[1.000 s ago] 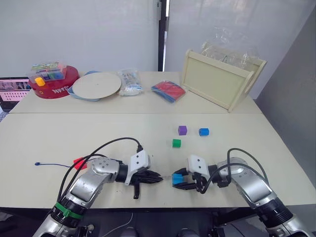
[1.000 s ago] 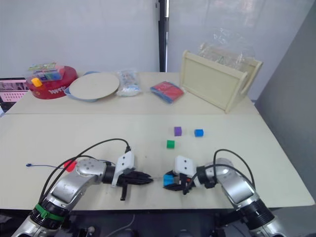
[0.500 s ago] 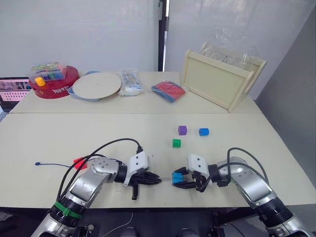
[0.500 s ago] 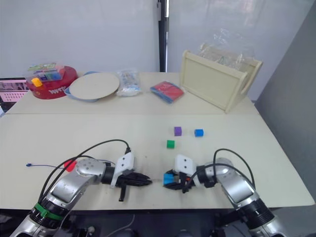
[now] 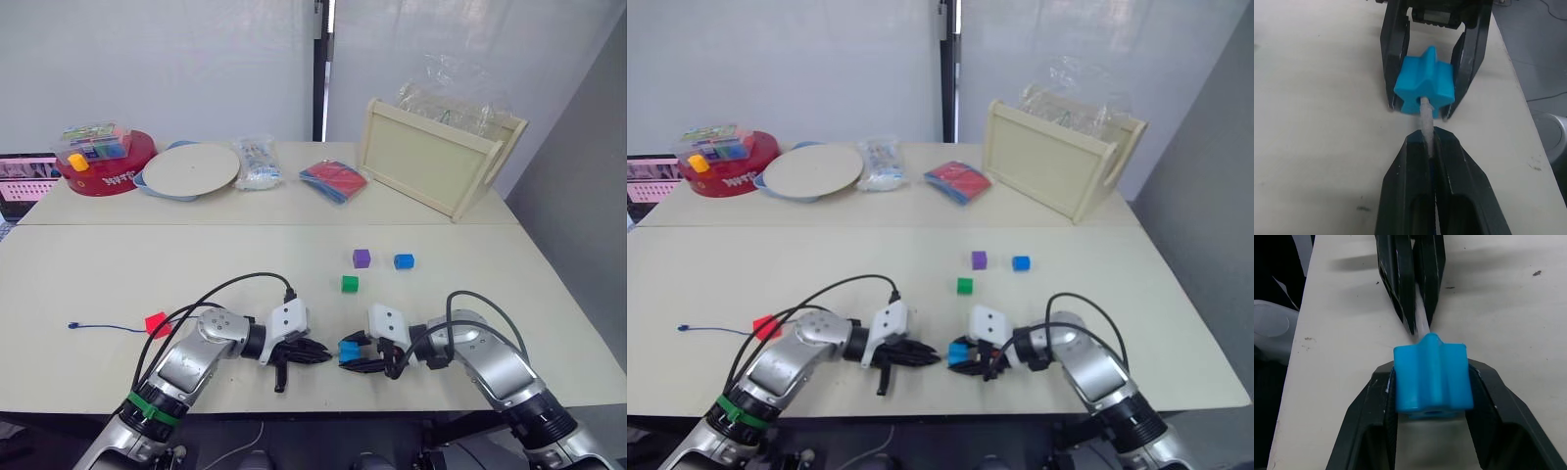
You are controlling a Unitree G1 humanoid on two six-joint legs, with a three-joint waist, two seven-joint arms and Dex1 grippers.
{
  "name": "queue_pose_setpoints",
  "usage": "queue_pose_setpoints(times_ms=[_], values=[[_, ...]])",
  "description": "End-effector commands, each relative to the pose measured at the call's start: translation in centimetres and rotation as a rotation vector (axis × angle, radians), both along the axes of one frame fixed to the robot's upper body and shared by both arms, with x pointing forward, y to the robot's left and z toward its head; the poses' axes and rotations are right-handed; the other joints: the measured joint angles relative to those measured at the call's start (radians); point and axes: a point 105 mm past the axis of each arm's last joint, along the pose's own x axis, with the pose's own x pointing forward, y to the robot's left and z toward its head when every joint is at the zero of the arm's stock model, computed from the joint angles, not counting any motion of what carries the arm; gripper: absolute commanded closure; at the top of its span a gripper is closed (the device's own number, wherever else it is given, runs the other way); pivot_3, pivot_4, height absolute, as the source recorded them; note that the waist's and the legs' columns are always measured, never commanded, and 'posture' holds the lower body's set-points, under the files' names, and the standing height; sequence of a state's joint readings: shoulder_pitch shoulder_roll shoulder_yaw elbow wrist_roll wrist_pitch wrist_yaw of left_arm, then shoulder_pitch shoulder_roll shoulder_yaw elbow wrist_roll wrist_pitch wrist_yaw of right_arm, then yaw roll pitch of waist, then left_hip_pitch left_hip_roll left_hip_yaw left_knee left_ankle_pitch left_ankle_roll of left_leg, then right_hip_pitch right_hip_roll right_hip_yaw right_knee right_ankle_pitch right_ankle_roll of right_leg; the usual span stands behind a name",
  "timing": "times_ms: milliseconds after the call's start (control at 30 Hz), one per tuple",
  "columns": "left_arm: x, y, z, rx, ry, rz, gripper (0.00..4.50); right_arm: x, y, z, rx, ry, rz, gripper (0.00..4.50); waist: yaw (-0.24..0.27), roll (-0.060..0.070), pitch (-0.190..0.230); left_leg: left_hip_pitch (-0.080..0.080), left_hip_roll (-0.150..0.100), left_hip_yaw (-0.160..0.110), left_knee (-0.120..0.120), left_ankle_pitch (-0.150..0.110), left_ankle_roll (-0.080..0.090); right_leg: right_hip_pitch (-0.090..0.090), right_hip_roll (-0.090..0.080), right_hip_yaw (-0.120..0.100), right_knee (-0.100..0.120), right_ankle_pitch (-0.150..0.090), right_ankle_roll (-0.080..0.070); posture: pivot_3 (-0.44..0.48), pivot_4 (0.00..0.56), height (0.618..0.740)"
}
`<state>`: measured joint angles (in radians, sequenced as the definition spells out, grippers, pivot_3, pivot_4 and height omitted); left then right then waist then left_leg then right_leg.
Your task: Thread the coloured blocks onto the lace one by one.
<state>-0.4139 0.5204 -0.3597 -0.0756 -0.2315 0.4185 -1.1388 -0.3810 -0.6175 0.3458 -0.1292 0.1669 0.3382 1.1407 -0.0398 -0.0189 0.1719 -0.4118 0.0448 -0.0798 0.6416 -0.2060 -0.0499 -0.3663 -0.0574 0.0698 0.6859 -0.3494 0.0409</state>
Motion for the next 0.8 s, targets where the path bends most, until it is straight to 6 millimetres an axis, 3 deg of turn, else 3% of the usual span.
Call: queue_pose_setpoints(times_ms=[33, 433, 533, 567, 667, 800], values=[[-0.3, -1.1, 1.0, -0.032, -0.041, -0.057, 4.5, 0.0, 0.6, 0.5, 0.007, -0.025, 0.011, 3.13, 0.001, 0.0, 0.0, 0.0, 0.0, 0.0, 0.0, 0.0, 0.0, 0.0, 0.0, 0.0, 0.0, 0.0, 0.0, 0.0, 0.15, 0.74], [0.1, -4.0, 0.4, -0.013, -0.051, -0.137, 4.5, -0.4, 1.8, 0.2, 0.013, -0.009, 0.016, 3.13, 0.007, 0.0, 0.0, 0.007, -0.001, 0.0, 0.0, 0.0, 0.0, 0.008, 0.0, 0.0, -0.002, 0.0, 0.0, 0.0, 0.15, 0.74], [0.6, -2.6, 0.5, 0.009, -0.069, -0.111, 4.5, -0.2, 1.1, -0.5, -0.016, 0.0, -0.011, 3.13, 0.007, 0.0, 0.0, 0.01, -0.001, 0.0, 0.0, 0.0, 0.0, 0.012, 0.0, -0.001, -0.003, 0.0, 0.001, 0.0, 0.15, 0.74], [0.8, -1.9, 0.6, 0.033, -0.096, -0.098, 3.79, -0.2, 0.8, -0.7, -0.027, 0.0, -0.018, 3.13, 0.006, 0.0, 0.0, 0.01, 0.0, 0.0, 0.0, 0.0, 0.0, 0.012, 0.0, -0.001, -0.003, 0.0, 0.001, 0.0, 0.15, 0.74], [0.9, -0.2, 1.1, 0.069, -0.112, -0.07, 2.96, -0.3, 0.4, -0.9, -0.035, 0.005, -0.029, 3.13, -0.003, 0.0, 0.0, 0.01, 0.0, -0.001, 0.0, 0.0, 0.0, 0.011, 0.0, -0.001, -0.003, 0.0, 0.001, 0.0, 0.15, 0.74], [1.1, 1.9, 2.0, 0.095, -0.123, -0.029, 2.96, -0.4, 0.2, -1.0, -0.037, 0.01, -0.033, 3.13, -0.004, 0.0, 0.0, 0.01, 0.0, -0.001, -0.001, 0.0, 0.0, 0.011, 0.0, -0.001, -0.003, 0.0, 0.001, 0.0, 0.15, 0.74]])
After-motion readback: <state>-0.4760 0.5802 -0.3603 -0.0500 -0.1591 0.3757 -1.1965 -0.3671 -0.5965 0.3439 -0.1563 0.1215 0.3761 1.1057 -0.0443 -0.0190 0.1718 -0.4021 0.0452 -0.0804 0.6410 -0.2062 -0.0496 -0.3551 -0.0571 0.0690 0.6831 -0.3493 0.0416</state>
